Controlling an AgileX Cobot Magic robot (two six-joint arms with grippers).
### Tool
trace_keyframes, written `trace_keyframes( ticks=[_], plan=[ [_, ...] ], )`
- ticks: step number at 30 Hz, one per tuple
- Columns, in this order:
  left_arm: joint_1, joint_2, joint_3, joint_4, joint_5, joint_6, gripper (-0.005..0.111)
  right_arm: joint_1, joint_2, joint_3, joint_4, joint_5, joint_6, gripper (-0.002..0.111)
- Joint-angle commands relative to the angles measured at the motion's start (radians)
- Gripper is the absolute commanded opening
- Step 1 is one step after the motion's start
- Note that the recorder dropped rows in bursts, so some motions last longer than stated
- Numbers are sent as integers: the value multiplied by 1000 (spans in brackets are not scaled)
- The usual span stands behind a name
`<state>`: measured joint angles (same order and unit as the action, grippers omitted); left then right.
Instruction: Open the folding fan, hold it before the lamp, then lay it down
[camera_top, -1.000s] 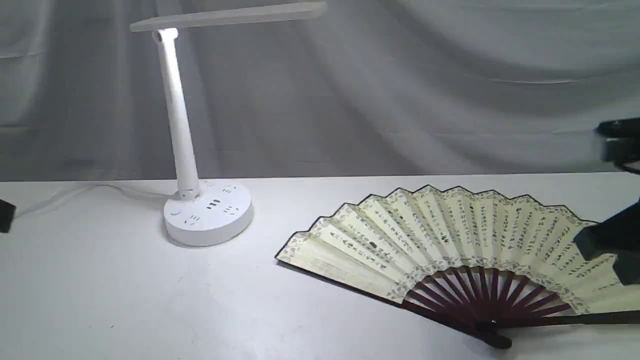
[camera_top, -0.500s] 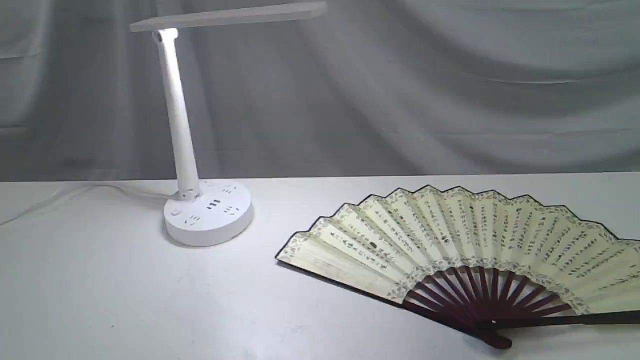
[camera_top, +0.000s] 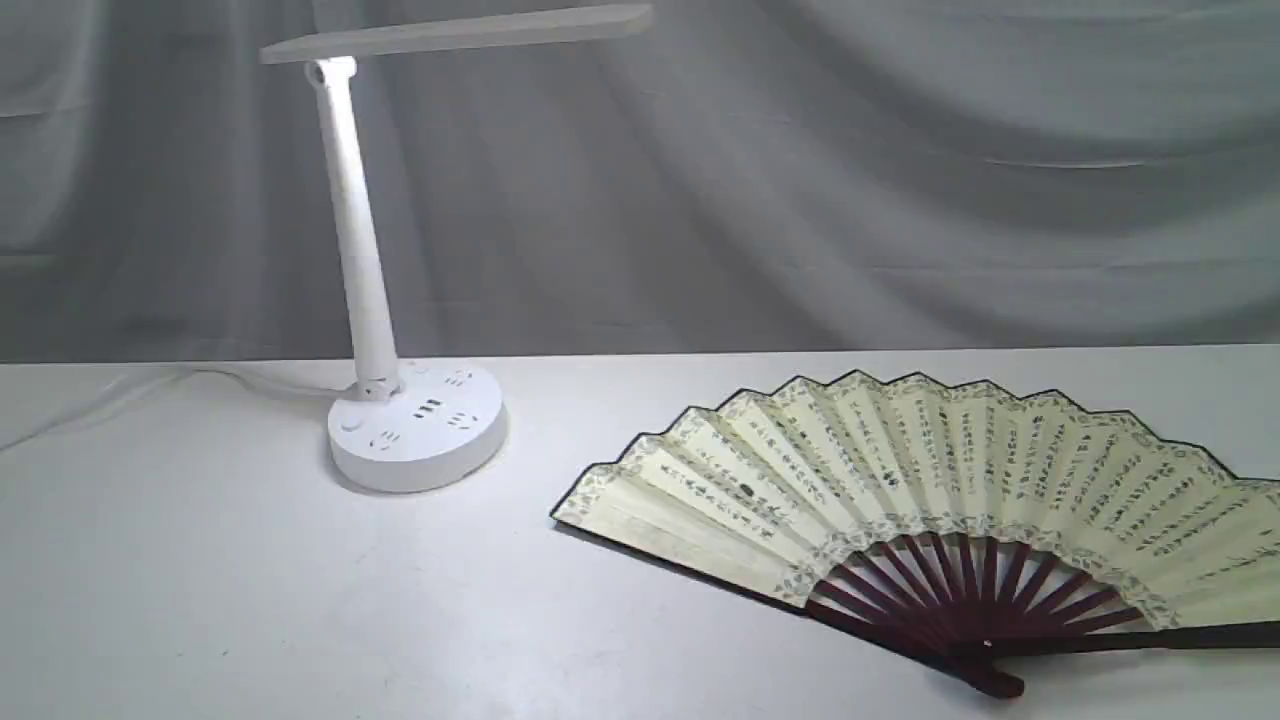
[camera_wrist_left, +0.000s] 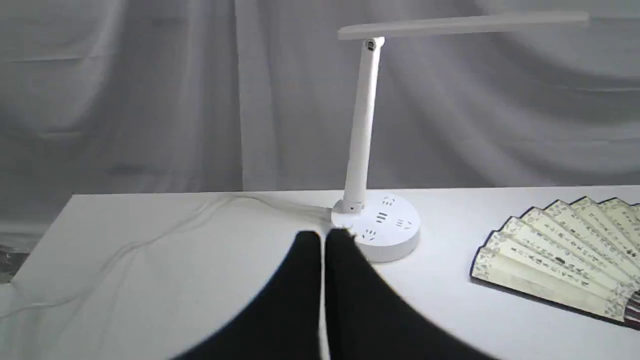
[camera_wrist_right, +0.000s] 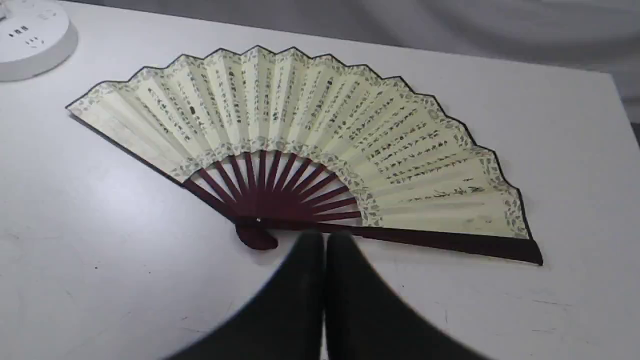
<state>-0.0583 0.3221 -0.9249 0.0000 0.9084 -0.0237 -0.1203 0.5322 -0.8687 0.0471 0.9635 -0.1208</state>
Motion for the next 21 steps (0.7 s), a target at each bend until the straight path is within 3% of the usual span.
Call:
trace_keyframes(
  ticks=[1, 12, 16, 21],
  plan=[
    [1, -76, 5, -7, 41, 2, 0, 4, -93, 23, -17, 0, 3, 0],
    [1, -322, 5, -7, 141, -19, 0, 4, -411, 37, -18, 61, 20, 0],
    [1, -322, -8, -16, 266, -25, 0, 4, -517, 42, -18, 95, 25, 0],
    [1, -322, -6, 0, 257, -23, 0, 6, -532, 63, -19, 152, 25, 0]
  ],
)
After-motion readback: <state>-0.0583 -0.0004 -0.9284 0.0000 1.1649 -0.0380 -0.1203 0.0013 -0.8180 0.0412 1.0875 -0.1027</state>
